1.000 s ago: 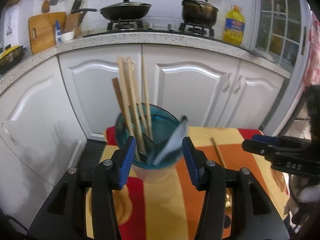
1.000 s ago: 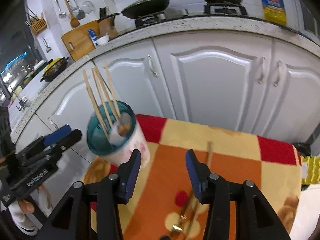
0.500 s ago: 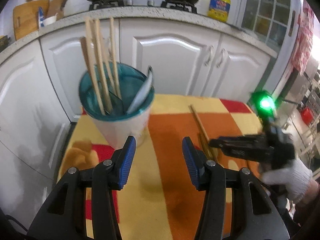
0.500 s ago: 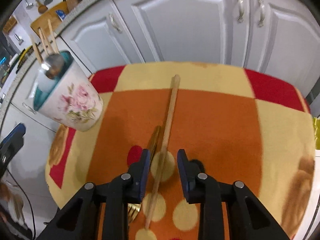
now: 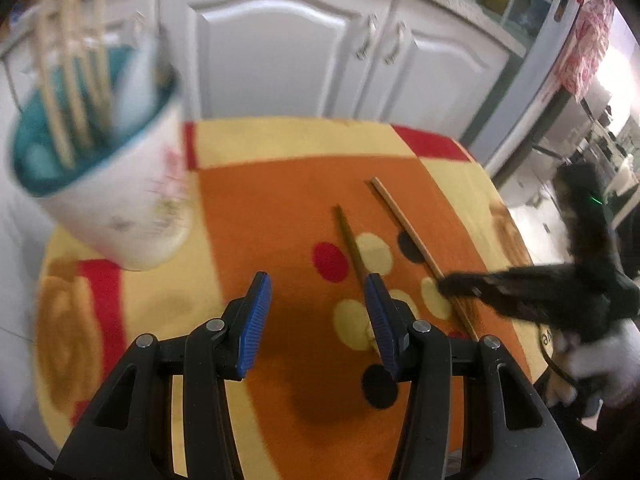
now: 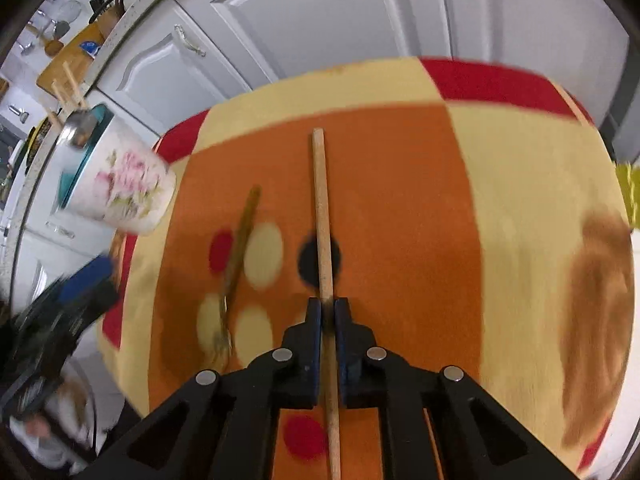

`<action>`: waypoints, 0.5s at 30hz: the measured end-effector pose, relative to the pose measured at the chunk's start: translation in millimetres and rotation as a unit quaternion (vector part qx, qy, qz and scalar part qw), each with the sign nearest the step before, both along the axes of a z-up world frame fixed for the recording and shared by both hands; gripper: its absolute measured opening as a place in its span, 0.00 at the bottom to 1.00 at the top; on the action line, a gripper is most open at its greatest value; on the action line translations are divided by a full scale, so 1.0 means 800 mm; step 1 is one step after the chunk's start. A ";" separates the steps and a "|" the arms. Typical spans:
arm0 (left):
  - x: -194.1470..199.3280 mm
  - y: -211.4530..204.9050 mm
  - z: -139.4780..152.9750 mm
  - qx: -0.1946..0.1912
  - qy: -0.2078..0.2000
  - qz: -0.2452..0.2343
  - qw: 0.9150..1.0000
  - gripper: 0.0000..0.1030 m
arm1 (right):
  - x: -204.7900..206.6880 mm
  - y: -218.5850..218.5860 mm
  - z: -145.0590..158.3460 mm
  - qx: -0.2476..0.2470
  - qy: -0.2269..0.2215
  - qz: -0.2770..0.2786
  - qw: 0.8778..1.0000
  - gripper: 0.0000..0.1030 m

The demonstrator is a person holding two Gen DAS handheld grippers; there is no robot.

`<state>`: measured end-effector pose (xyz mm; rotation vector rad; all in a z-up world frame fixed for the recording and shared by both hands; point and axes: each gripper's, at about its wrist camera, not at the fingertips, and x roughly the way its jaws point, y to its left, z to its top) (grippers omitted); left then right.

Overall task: Organize utensils
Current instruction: 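Move both tools back over the last chopstick and fork, then grasp the last chopstick with the right tool while the left grasps the fork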

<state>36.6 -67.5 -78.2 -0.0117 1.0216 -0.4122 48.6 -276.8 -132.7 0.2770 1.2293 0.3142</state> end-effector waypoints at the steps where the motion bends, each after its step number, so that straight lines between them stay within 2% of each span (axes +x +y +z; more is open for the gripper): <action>1: 0.006 -0.005 -0.005 -0.001 0.007 -0.003 1.000 0.46 | -0.010 -0.003 0.000 0.000 0.005 0.002 1.000 0.06; 3: 0.020 -0.016 -0.017 -0.002 0.021 -0.007 1.000 0.46 | -0.021 -0.005 0.004 0.005 0.008 0.002 1.000 0.07; 6: 0.041 -0.030 -0.027 -0.012 0.037 -0.008 0.999 0.46 | -0.016 -0.012 0.017 0.009 -0.016 -0.010 1.000 0.26; 9: 0.062 -0.045 -0.033 -0.021 0.053 -0.011 0.998 0.46 | -0.002 -0.019 0.026 0.022 -0.027 -0.026 0.999 0.28; 12: 0.075 -0.063 -0.044 -0.010 0.063 -0.023 0.998 0.44 | 0.014 -0.021 0.029 0.031 -0.031 -0.035 0.998 0.28; 13: 0.079 -0.068 -0.050 0.002 0.068 -0.025 0.997 0.38 | 0.019 -0.020 0.029 0.031 -0.032 -0.035 0.998 0.28; 15: 0.080 -0.073 -0.050 0.025 0.048 -0.026 0.998 0.25 | 0.028 -0.017 0.029 0.030 -0.033 -0.030 0.999 0.28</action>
